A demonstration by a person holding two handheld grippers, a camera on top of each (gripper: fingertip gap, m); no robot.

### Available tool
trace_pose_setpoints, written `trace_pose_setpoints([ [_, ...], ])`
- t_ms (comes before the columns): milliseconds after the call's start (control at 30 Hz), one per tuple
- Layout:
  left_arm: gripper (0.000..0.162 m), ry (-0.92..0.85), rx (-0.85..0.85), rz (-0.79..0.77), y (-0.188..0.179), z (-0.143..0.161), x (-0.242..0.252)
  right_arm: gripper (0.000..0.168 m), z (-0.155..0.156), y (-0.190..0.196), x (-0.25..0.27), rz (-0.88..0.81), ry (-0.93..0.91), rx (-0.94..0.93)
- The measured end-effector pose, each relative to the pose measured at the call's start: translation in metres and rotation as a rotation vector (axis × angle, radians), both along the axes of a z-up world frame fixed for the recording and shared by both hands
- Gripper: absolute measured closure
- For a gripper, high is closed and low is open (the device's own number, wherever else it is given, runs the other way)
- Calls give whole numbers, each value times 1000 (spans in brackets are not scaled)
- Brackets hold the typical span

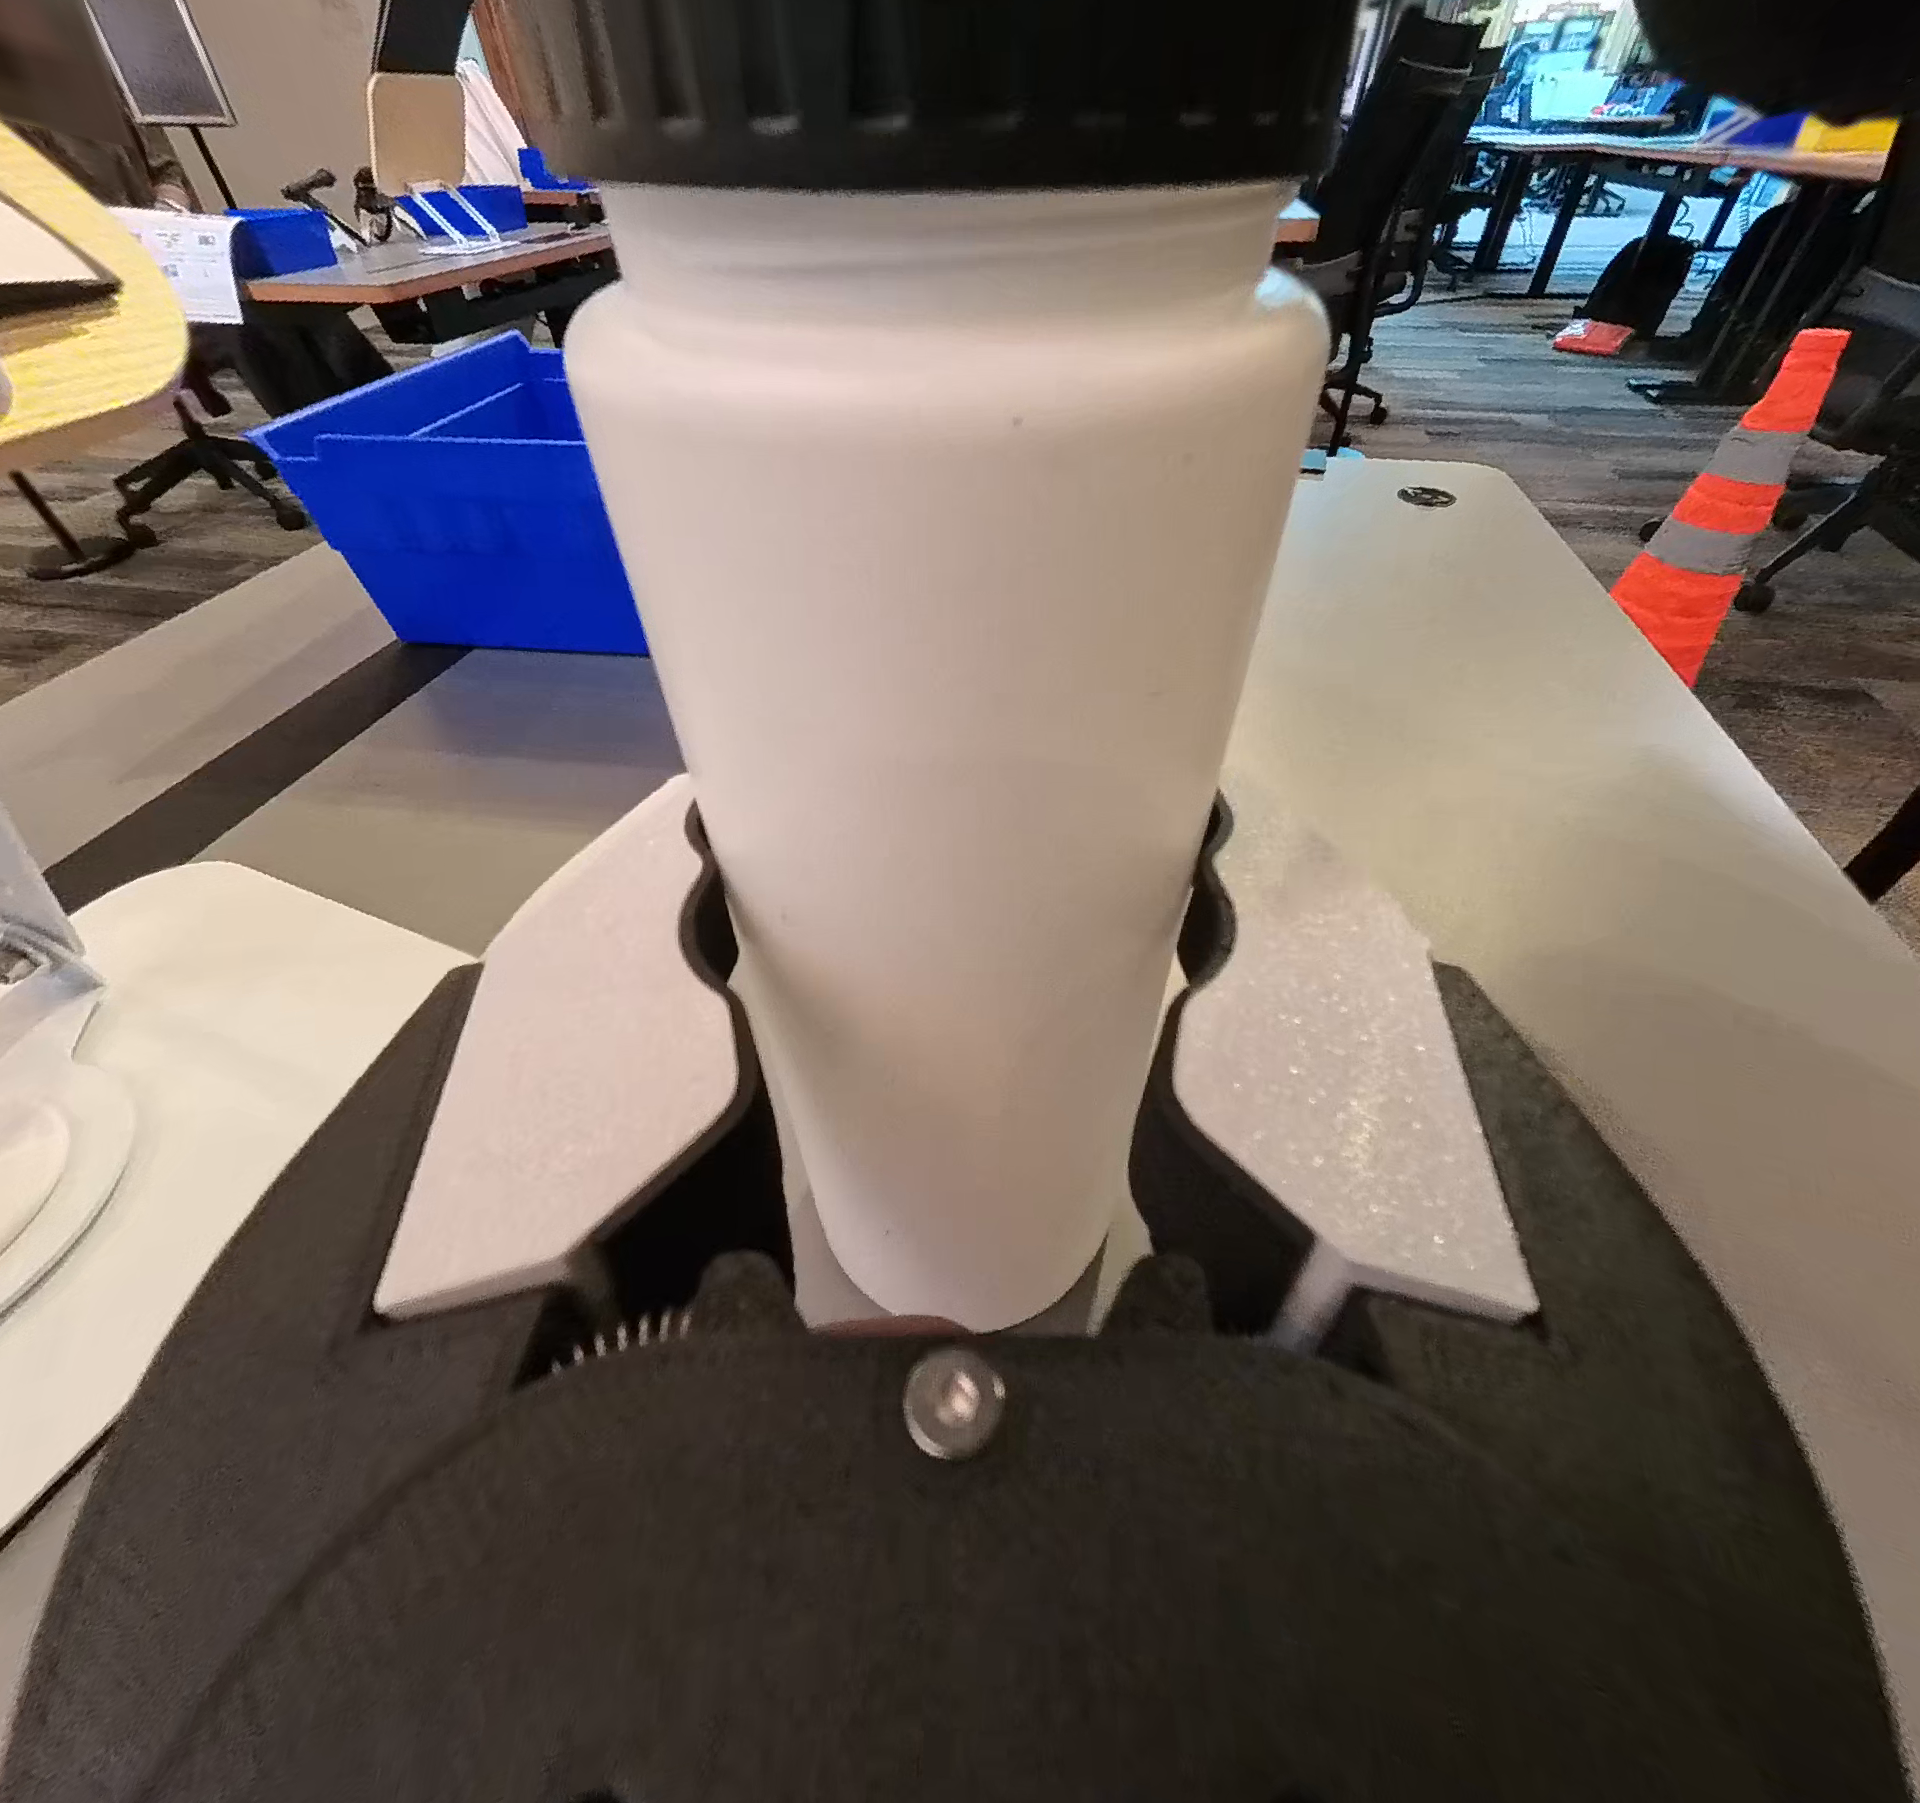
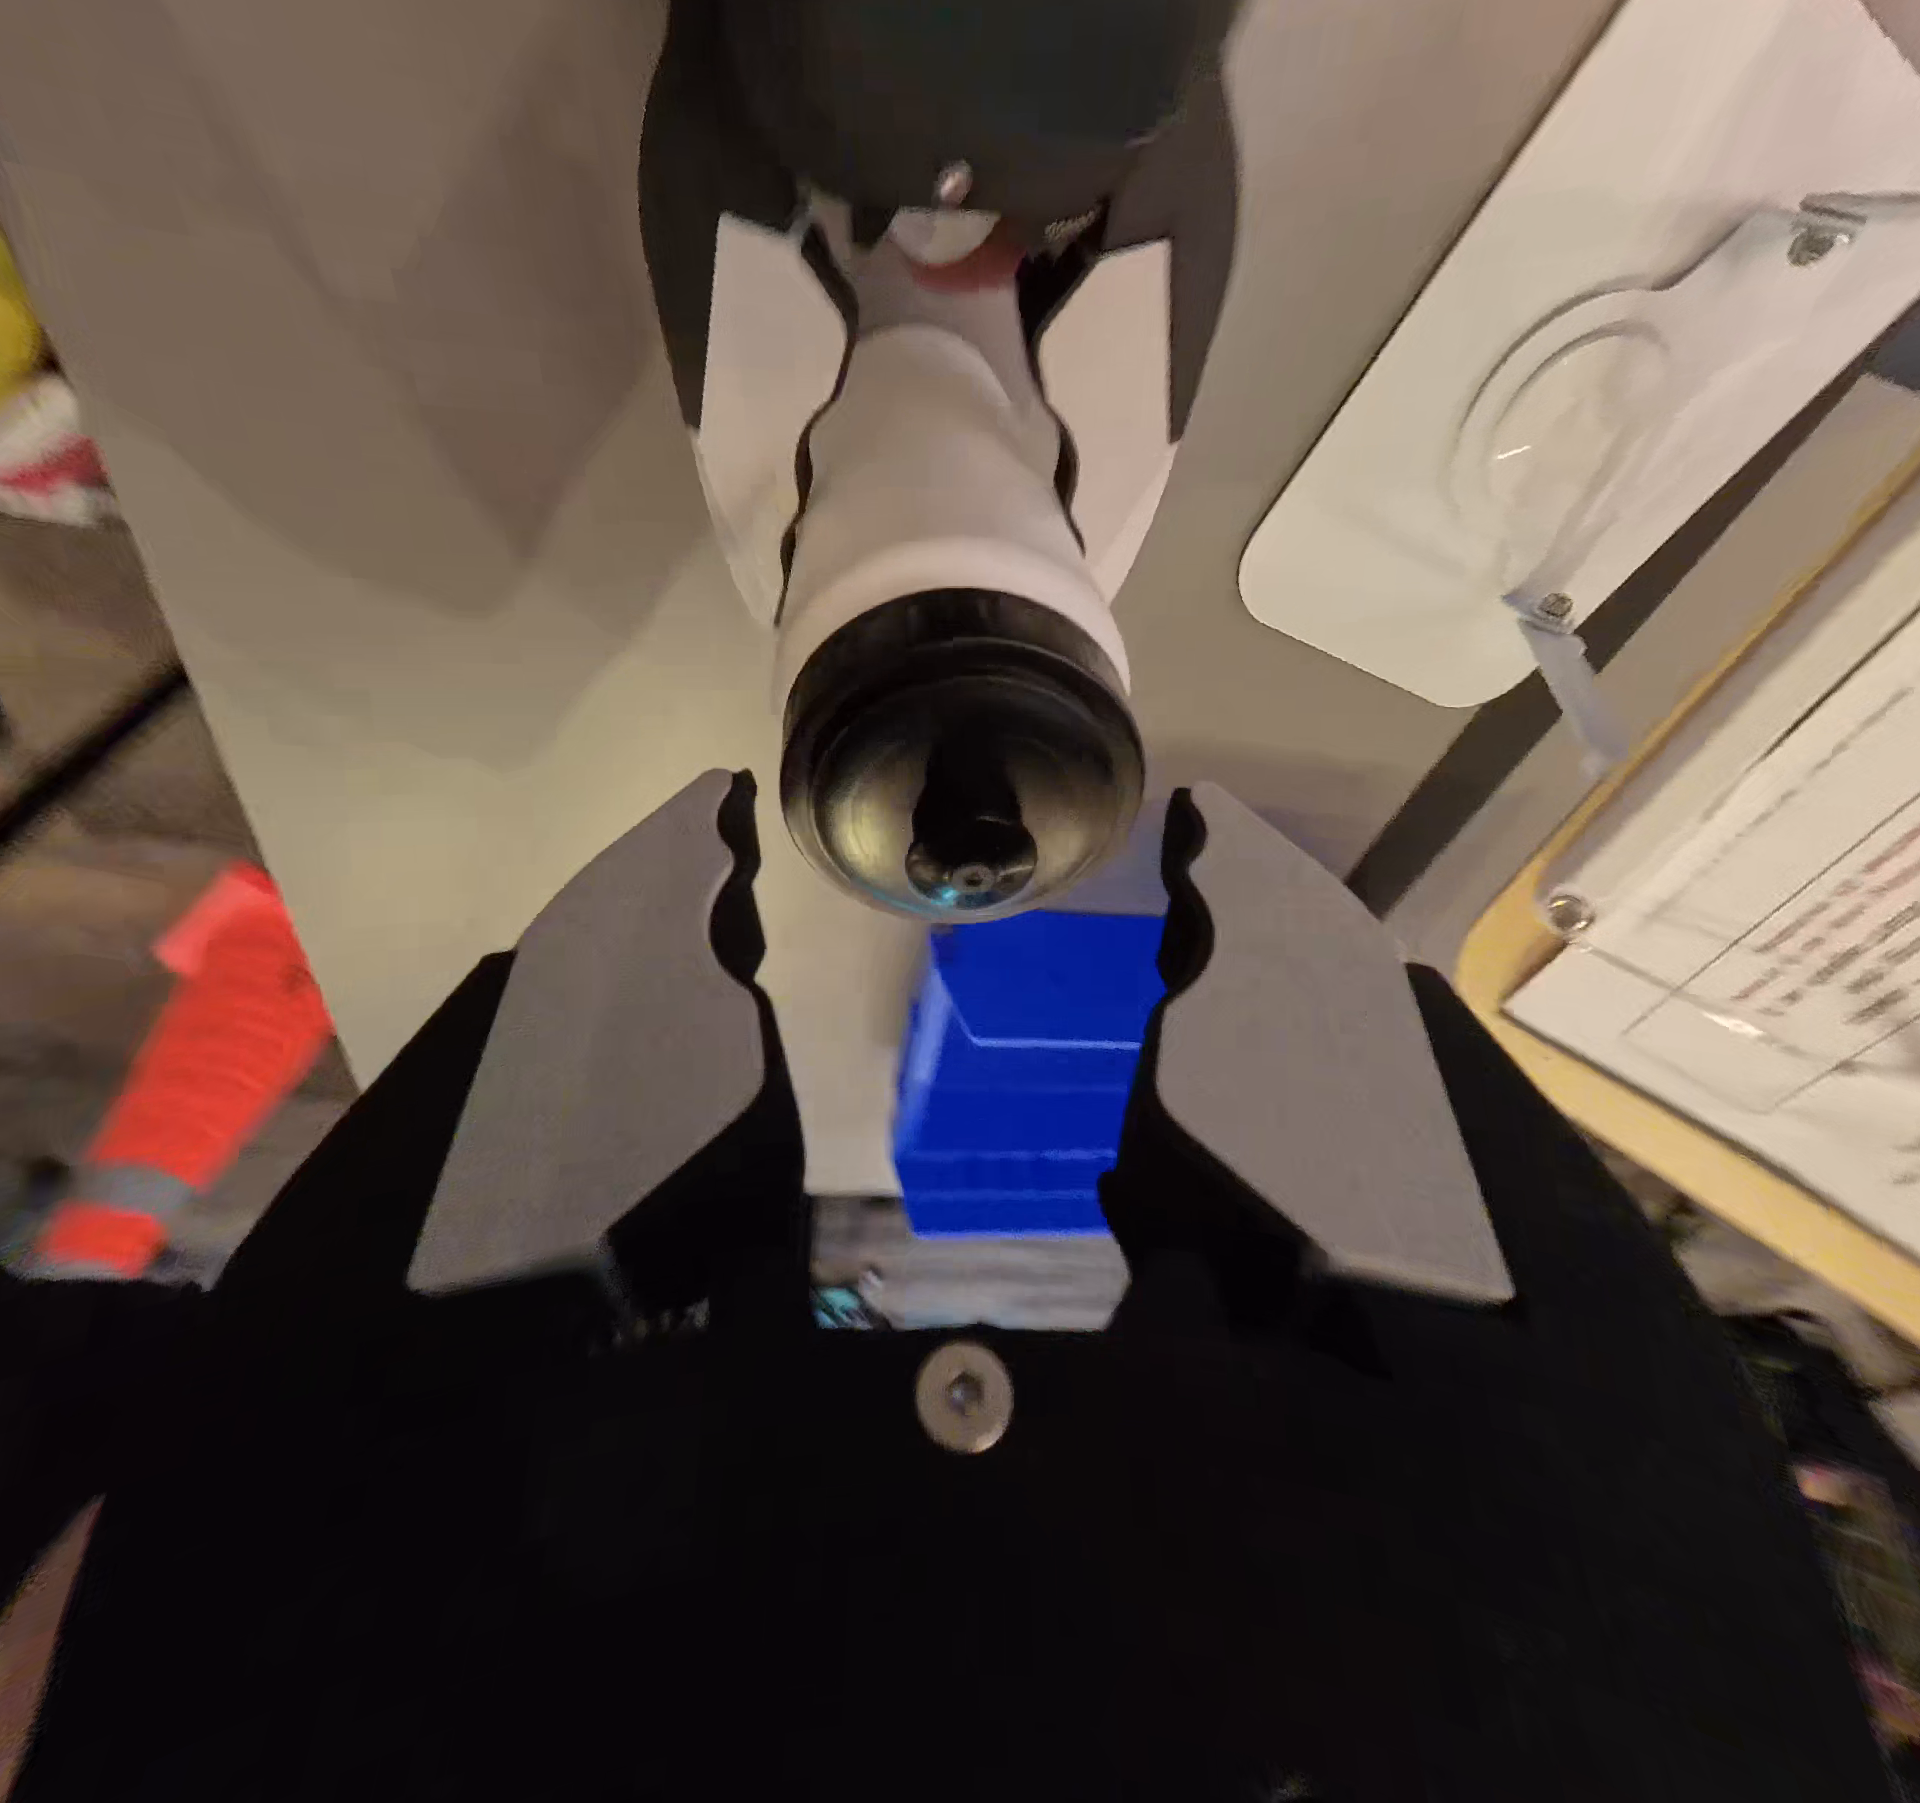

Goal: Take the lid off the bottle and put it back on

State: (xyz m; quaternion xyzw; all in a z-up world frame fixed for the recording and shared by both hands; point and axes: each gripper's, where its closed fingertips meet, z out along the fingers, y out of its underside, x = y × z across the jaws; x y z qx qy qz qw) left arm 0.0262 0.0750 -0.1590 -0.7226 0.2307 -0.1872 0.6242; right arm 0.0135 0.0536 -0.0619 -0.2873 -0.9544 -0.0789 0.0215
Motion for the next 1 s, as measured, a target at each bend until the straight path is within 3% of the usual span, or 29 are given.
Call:
trace_pose_setpoints([
  [167,77,-2,1,-2,0,0,0,105,2,-3,3,-281,62,-156],
  [300,77,-3,1,-2,0,0,1,106,-1,-2,2,-326,97,-185],
  [533,77,-4,0,-2,0,0,0,106,-3,0,2,-142,95,-77],
  [700,77,-6,1,-3,0,0,0,106,-4,3,2,183,75,51],
  [800,77,-5,1,-3,0,0,0,106,-4,4,2,242,56,108],
  [933,77,-2,1,-4,0,0,1,99,1,-3,-3,14,93,-26],
  [1000,77,-7,1,-6,0,0,0,82,5,-4,-2,-131,106,-112],
])
